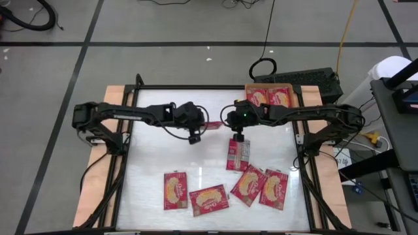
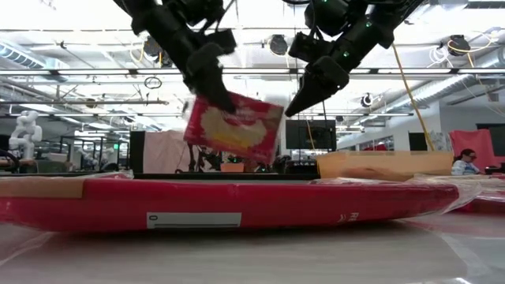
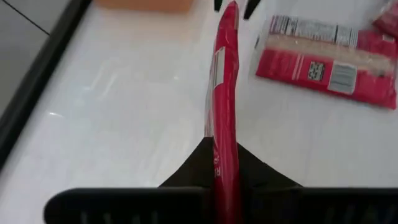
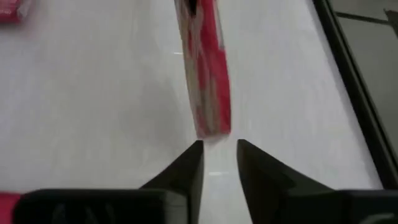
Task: Sort popcorn bags into baskets
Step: Put the red popcorn bag into the orange bin
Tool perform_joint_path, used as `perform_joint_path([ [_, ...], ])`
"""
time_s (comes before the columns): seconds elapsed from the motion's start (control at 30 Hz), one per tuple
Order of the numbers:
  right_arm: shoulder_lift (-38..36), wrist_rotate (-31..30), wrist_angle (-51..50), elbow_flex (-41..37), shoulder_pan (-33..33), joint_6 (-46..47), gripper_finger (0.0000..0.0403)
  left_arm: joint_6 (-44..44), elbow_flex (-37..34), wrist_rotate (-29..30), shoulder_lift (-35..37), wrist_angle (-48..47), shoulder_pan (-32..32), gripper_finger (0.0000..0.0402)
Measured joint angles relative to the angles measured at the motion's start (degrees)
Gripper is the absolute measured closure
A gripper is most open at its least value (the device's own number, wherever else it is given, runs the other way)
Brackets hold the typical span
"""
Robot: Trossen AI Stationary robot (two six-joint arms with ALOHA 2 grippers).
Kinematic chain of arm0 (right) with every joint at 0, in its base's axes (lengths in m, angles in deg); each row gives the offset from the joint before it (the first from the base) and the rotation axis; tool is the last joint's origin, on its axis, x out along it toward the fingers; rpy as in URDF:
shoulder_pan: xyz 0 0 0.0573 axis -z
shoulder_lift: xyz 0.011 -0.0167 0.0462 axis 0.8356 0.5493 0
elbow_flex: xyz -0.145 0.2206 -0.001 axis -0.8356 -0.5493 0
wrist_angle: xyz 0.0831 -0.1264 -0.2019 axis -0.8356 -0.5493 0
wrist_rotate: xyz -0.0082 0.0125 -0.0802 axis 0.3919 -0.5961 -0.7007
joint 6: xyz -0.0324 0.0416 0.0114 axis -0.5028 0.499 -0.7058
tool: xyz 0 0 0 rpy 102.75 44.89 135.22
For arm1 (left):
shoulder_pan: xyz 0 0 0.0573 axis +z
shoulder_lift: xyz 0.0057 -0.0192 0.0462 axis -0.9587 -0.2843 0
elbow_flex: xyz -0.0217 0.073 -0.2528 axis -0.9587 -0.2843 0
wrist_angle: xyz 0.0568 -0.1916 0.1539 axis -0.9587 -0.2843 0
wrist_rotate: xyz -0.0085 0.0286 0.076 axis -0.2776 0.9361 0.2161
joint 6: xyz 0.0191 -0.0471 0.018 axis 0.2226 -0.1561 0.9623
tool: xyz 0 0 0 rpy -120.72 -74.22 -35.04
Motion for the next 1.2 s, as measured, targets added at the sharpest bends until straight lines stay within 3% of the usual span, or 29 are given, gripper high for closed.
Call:
perform_joint_path([
  [0.1,0.09,0.06,-0.25,-0.28,0.01,2.59,0.0284,-0.32,-1.50,0.54,3.83,-0.70,0.39,0.0379],
  [0.23,0.11,0.16,9.08,-4.49,-0.26,7.02,0.0256,-0.05,-9.75,-1.09,10.45,7.66,1.45,0.0386],
  [0.53,0.85,0.29,46.26,-16.12,-0.65,16.83,0.0241,-4.42,-31.09,-1.42,24.16,46.07,2.96,0.0372],
  [0.77,0.90,1.49,61.88,-17.68,-0.61,16.60,0.0241,-4.27,-38.62,-3.12,22.37,72.80,2.77,0.0386],
  [0.97,1.04,2.28,68.18,-17.68,-0.63,15.57,0.0241,-2.96,-38.21,-7.31,18.08,83.91,2.04,0.0374],
  [1.2,4.90,8.27,72.83,-14.97,-0.63,16.00,0.0241,-3.32,-38.23,-9.94,12.12,93.95,2.23,0.0385],
])
